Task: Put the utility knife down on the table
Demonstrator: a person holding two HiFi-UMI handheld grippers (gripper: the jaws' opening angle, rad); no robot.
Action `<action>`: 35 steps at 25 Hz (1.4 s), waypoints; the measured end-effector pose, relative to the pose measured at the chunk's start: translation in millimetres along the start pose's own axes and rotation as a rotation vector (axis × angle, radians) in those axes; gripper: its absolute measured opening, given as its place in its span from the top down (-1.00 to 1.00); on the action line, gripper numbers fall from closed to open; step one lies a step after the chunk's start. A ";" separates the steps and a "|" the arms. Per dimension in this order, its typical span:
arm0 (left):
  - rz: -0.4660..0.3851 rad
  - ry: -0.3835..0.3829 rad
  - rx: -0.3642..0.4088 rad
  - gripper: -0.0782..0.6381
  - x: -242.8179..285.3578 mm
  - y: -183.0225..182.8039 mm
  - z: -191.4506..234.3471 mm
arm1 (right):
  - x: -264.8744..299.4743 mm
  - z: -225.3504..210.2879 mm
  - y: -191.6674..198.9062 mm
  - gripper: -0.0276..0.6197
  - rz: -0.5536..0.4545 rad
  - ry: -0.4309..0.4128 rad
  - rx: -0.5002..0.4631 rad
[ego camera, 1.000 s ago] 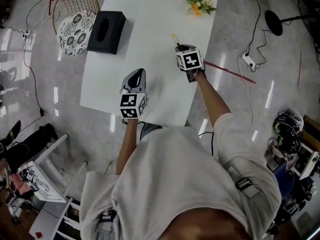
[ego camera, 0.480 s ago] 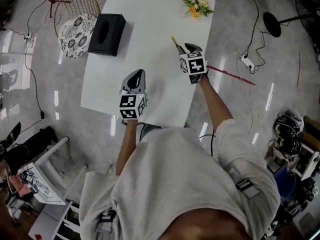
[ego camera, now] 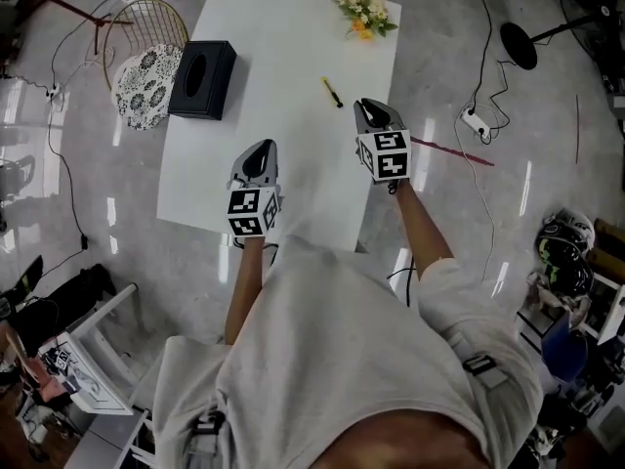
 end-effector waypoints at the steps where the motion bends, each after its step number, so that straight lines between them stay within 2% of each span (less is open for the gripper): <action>1: -0.003 0.000 0.002 0.71 -1.5 -1.1 -0.5 | -7.3 -0.1 -0.5 0.73 -0.011 0.007 0.004; 17: -0.095 0.013 0.055 0.71 -16.6 -35.5 -10.6 | -102.6 7.2 -17.1 0.82 -0.154 0.111 -0.006; 35: -0.200 0.016 0.084 0.71 -25.1 -74.0 -29.3 | -131.9 -14.9 -44.2 0.82 -0.252 0.167 -0.021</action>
Point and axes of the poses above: the fingertips, and each gripper's own axes: x forward along the fingers, z to its left, y out of its underside, the point moved 5 cm from there along -x, backward along the fingers, and after that the axes turned 11 degrees about -x, right-handed, at the moved point
